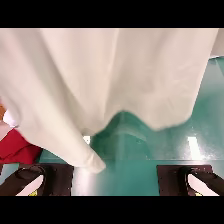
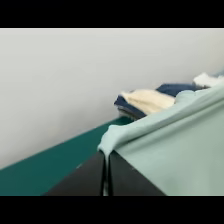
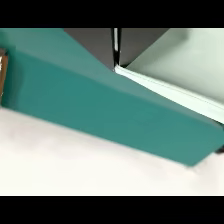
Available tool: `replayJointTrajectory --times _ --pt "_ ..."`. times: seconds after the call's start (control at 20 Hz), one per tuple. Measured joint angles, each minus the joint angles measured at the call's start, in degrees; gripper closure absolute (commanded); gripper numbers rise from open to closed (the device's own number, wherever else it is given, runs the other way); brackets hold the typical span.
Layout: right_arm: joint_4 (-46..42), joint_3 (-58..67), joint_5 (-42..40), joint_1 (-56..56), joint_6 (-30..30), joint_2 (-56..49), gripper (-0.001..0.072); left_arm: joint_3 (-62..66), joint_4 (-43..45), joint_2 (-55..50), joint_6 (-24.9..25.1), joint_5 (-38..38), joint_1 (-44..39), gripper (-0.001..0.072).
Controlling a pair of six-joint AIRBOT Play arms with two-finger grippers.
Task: Fold the shirts.
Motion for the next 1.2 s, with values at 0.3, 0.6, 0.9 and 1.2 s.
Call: replayJointTrajectory --times 0.3,0.6,0.9,1.2 --pt "-3.8 0.2 8.4 0.0 1.4 -16.5 0.0701 -10.1 4.6 -16.6 -2.1 -7.0 0.0 0.0682" --pt "-4.6 0.2 6.4 0.0 1.4 -34.9 0.07 -15.7 5.6 -34.4 -3.0 -1.9 0.0 0.0679" --pt "-4.0 0.2 0.5 0.2 1.3 -44.9 0.0311 -16.5 5.8 -41.7 -4.9 5.0 -0.1 0.0177" --pt "-4.7 -1.6 4.1 -2.3 1.0 -43.9 0.0316 -14.5 6.1 -41.4 -7.1 -2.2 5.0 0.0176"
